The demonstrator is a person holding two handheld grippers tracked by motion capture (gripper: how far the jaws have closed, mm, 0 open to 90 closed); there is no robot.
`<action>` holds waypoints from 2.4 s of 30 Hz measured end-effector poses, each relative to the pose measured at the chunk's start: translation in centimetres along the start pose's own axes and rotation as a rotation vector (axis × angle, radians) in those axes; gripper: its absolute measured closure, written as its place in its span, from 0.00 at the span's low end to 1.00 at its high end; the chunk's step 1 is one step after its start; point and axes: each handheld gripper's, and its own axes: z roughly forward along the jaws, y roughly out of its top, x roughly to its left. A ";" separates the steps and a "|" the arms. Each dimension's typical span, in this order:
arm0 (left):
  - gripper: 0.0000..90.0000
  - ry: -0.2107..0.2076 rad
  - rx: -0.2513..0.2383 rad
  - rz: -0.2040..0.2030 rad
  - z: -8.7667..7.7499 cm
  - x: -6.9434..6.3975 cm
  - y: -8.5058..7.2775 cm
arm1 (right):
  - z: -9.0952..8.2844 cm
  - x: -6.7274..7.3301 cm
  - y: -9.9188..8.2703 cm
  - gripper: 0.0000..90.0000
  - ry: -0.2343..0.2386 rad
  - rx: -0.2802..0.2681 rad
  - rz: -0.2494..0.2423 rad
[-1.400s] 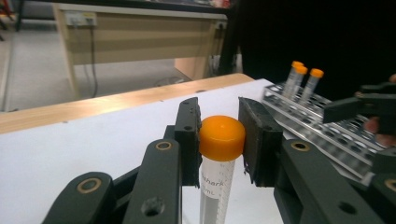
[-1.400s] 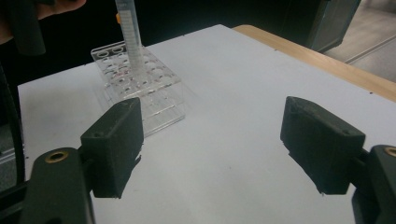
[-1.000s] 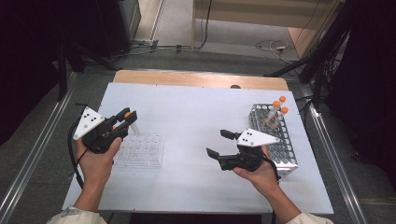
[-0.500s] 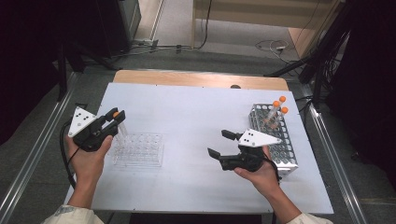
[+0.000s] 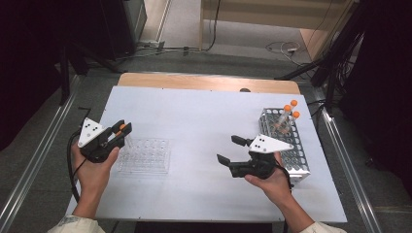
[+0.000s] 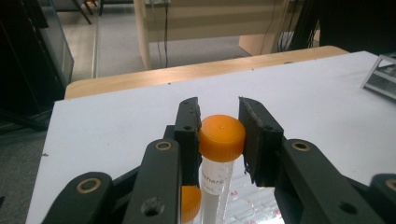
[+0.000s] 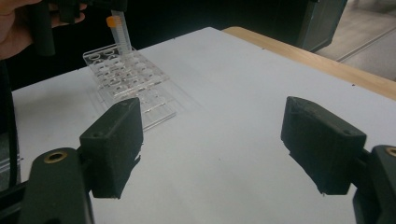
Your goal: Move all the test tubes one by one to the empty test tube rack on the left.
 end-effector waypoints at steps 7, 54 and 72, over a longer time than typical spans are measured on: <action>0.71 -0.005 -0.009 -0.012 0.0 0.0 -0.4 | 0.0 0.0 -0.1 0.22 0.000 0.000 0.001; 0.12 -0.125 -0.056 -0.091 0.6 -4.3 0.8 | -9.1 -12.9 -3.8 0.17 -0.485 -0.012 0.199; 0.12 -0.152 -0.045 -0.074 0.8 -5.4 0.7 | -8.4 -17.6 -6.2 0.22 -0.578 -0.026 0.243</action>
